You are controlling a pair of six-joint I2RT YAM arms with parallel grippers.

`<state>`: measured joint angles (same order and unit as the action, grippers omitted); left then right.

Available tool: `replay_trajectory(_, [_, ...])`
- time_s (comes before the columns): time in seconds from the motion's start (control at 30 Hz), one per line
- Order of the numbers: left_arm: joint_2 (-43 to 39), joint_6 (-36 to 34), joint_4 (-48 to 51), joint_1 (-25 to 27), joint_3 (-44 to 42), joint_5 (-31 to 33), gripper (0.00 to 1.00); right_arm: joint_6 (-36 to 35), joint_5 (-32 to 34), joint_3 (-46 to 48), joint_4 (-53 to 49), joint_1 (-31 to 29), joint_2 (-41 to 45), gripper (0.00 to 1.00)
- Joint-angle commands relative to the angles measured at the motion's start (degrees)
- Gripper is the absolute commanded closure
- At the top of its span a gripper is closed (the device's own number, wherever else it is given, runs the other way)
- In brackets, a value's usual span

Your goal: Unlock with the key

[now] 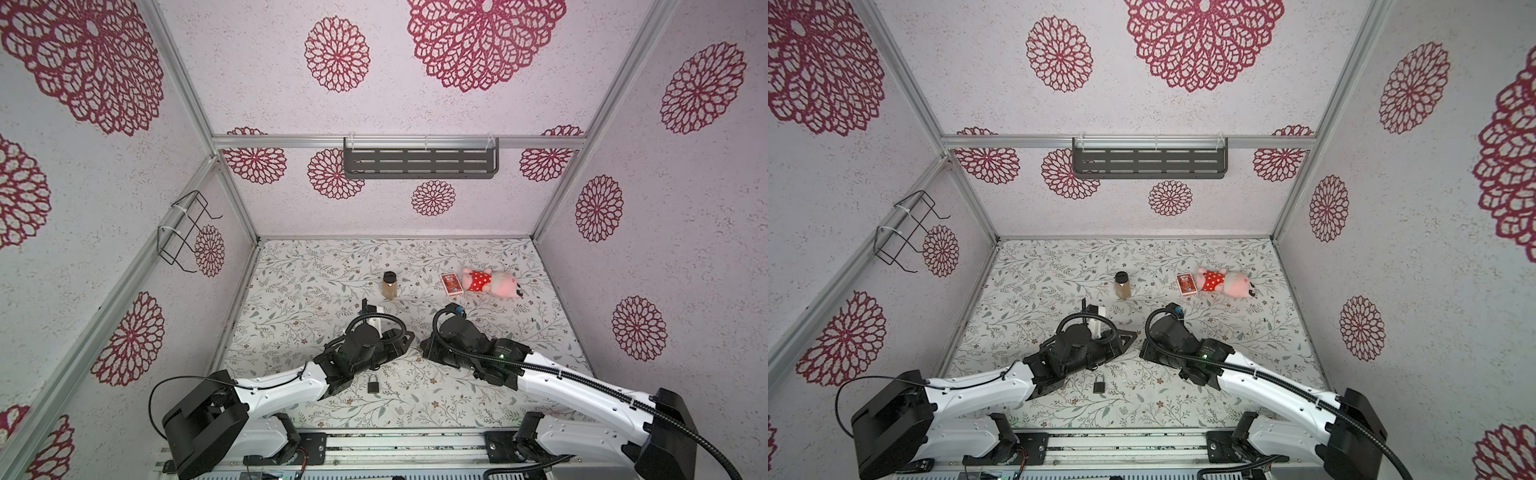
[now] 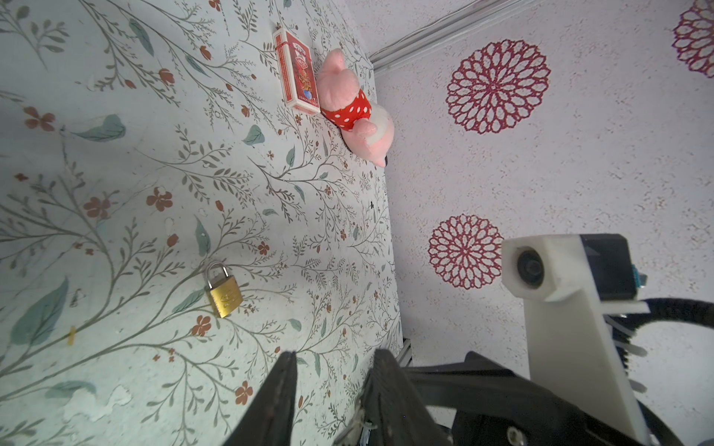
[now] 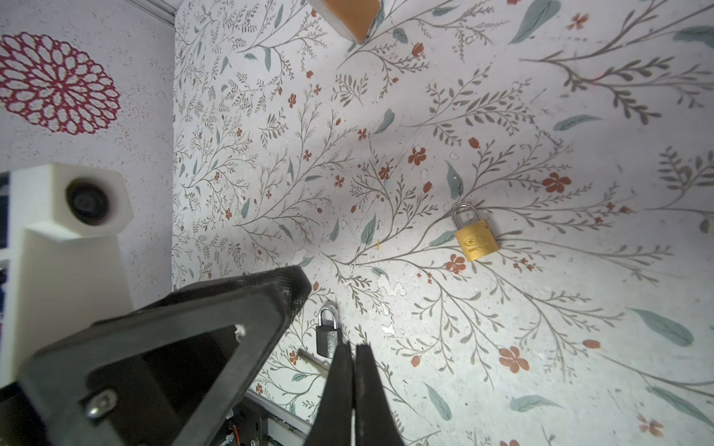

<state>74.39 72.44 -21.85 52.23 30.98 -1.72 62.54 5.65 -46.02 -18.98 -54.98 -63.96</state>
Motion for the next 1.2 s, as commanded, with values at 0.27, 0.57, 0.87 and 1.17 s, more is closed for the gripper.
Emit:
replay_trajectory(0.27, [1.08,2.97,-7.38,1.73,-1.16,0.63,0.71,-0.05,-0.28,-1.31,2.93,0.84,1.51,1.0])
replay_trajectory(0.57, [1.81,3.77,-9.27,2.37,-1.75,0.84,0.8,0.75,-0.5,-0.78,4.78,1.1,1.51,1.0])
replay_trajectory(0.87, [2.16,4.1,-9.84,2.35,-2.03,1.14,0.91,1.0,-0.4,-0.32,5.2,1.32,1.68,1.0])
replay_trajectory(1.17, [1.94,3.71,-9.54,2.27,-2.24,1.45,1.0,0.31,-0.27,-0.37,5.72,1.44,2.16,0.96])
